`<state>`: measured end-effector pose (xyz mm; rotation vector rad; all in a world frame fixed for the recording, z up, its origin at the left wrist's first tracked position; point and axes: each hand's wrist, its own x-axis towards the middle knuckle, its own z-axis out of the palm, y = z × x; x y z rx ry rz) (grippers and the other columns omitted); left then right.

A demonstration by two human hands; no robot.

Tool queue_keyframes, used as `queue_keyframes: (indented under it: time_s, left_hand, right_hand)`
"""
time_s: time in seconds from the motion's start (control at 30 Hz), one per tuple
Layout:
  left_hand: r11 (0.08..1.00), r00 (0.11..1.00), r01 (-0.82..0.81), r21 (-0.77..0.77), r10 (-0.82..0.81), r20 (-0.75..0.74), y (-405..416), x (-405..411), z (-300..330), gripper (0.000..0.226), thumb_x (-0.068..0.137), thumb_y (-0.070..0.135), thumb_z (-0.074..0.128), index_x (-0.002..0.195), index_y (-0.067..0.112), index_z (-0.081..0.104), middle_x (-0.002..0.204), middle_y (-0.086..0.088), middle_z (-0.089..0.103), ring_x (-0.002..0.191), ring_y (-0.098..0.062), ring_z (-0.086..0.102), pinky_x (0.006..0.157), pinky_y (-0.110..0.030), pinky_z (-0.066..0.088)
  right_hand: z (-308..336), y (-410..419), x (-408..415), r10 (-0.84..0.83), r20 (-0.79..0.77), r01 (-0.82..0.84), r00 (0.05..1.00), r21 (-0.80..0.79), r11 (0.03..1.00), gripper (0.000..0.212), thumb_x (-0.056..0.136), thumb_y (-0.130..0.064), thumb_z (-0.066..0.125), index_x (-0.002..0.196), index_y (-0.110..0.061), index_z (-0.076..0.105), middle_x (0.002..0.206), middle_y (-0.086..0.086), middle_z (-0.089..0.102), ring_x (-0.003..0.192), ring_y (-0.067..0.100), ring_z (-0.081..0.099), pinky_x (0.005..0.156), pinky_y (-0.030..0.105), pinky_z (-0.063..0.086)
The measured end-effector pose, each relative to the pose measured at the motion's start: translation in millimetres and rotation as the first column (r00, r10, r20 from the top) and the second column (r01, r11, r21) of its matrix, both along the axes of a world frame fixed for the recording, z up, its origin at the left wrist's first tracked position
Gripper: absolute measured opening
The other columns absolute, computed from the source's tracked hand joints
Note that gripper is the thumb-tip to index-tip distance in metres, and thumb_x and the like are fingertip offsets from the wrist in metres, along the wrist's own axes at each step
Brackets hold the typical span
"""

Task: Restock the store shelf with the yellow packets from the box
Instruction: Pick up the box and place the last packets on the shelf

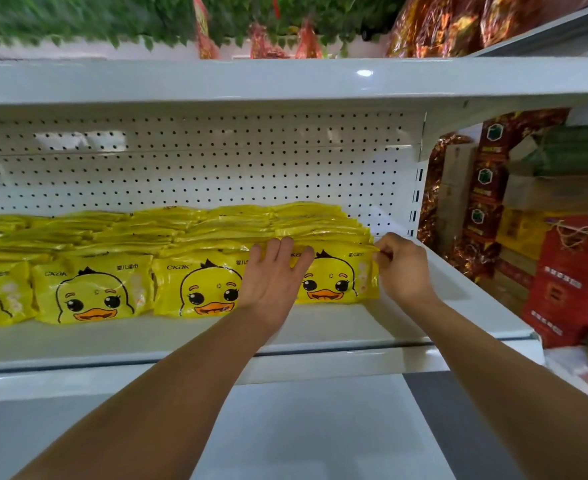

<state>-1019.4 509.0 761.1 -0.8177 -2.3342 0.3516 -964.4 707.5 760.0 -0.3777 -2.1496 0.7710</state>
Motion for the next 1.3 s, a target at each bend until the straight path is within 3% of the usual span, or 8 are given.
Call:
queue_keyframes:
  time_s: [0.13, 0.27, 0.37, 0.5, 0.6, 0.77, 1.03, 1.3]
  left_hand:
    - [0.999, 0.999, -0.001, 0.033, 0.002, -0.047, 0.4, 2.9, 1.0, 0.075, 0.08, 0.034, 0.068, 0.128, 0.017, 0.012, 0.128, -0.01, 0.038, 0.115, -0.029, 0.041, 0.094, -0.042, 0.036]
    - [1.0, 0.999, 0.016, 0.022, -0.015, -0.032, -2.1, 11.0, 5.9, 0.068, 0.085, 0.029, 0.062, 0.136, 0.013, 0.02, 0.135, -0.013, 0.032, 0.121, -0.032, 0.034, 0.1, -0.044, 0.03]
    - [1.0, 0.999, 0.012, -0.028, -0.013, -0.047, -8.2, 17.0, 7.7, 0.064, 0.084, 0.018, 0.06, 0.136, 0.011, 0.023, 0.135, -0.014, 0.033, 0.124, -0.033, 0.032, 0.102, -0.046, 0.029]
    - [0.997, 1.0, -0.011, -0.082, 0.009, -0.022, -15.5, 18.7, 8.4, 0.067, 0.084, 0.012, 0.059, 0.14, 0.012, 0.02, 0.138, -0.014, 0.033, 0.128, -0.034, 0.027, 0.105, -0.049, 0.024]
    - [0.997, 1.0, -0.012, -0.079, 0.011, -0.007, -23.1, 20.2, 11.4, 0.068, 0.084, 0.012, 0.059, 0.14, 0.013, 0.02, 0.139, -0.013, 0.033, 0.128, -0.034, 0.027, 0.104, -0.048, 0.024]
    - [0.994, 1.0, 0.029, -0.101, -0.03, -0.005, -42.7, 29.7, 18.6, 0.068, 0.082, 0.012, 0.059, 0.139, 0.015, 0.023, 0.141, -0.011, 0.029, 0.129, -0.032, 0.028, 0.103, -0.046, 0.026]
    - [0.992, 0.993, -0.101, -0.082, 0.106, 0.06, -107.5, 56.5, 28.9, 0.069, 0.083, 0.023, 0.062, 0.141, 0.019, 0.023, 0.144, -0.009, 0.027, 0.134, -0.031, 0.022, 0.107, -0.047, 0.023]
    - [0.972, 0.965, -0.224, -0.064, 0.231, 0.128, -225.2, 100.6, 14.6, 0.071, 0.084, 0.028, 0.062, 0.142, 0.019, 0.022, 0.147, -0.008, 0.026, 0.135, -0.029, 0.023, 0.108, -0.045, 0.024]
  right_hand:
    - [-3.0, -3.3, -0.3, -0.051, -0.027, 0.05, 0.998, -0.02, 0.999, 0.005, 0.089, -0.004, 0.054, 0.09, -0.001, 0.058, 0.082, 0.014, 0.061, 0.076, 0.029, 0.054, 0.069, 0.034, 0.041]
    - [3.5, -4.9, 14.0, 0.097, 0.171, -0.042, 0.981, -0.299, 0.953, 0.052, 0.082, -0.03, 0.069, 0.121, -0.008, 0.043, 0.106, 0.009, 0.056, 0.093, 0.022, 0.053, 0.074, 0.028, 0.04]
    - [-1.7, -10.8, 20.8, 0.057, 0.42, -0.006, 0.906, -0.122, 0.993, 0.059, 0.067, -0.039, 0.078, 0.108, -0.014, 0.043, 0.097, 0.001, 0.055, 0.094, 0.023, 0.054, 0.084, 0.04, 0.046]
    - [3.0, -25.1, 24.0, -0.097, 0.443, 0.051, 0.891, 0.116, 0.992, 0.042, 0.073, -0.038, 0.071, 0.083, -0.019, 0.035, 0.078, -0.001, 0.051, 0.084, 0.027, 0.054, 0.078, 0.036, 0.037]
    - [7.2, -29.6, 25.6, -0.185, 0.447, 0.081, 0.875, 0.242, 0.967, 0.048, 0.075, -0.041, 0.07, 0.097, -0.013, 0.038, 0.098, 0.01, 0.06, 0.097, 0.031, 0.058, 0.084, 0.038, 0.038]
    - [9.9, -38.9, 40.8, -0.32, 0.372, 0.145, 0.871, 0.429, 0.892, 0.063, 0.078, -0.04, 0.07, 0.123, -0.008, 0.04, 0.121, 0.012, 0.052, 0.115, 0.03, 0.046, 0.091, 0.039, 0.039]
    - [19.0, -105.8, 68.9, -0.219, 0.406, -0.048, 0.887, 0.553, 0.832, 0.058, 0.083, -0.038, 0.064, 0.129, -0.012, 0.04, 0.129, 0.01, 0.045, 0.122, 0.029, 0.038, 0.095, 0.037, 0.036]
    - [11.8, -221.3, 91.4, -0.104, 0.458, -0.199, 0.883, 0.564, 0.802, 0.062, 0.084, -0.037, 0.062, 0.135, -0.014, 0.036, 0.135, 0.009, 0.041, 0.127, 0.029, 0.033, 0.102, 0.039, 0.032]
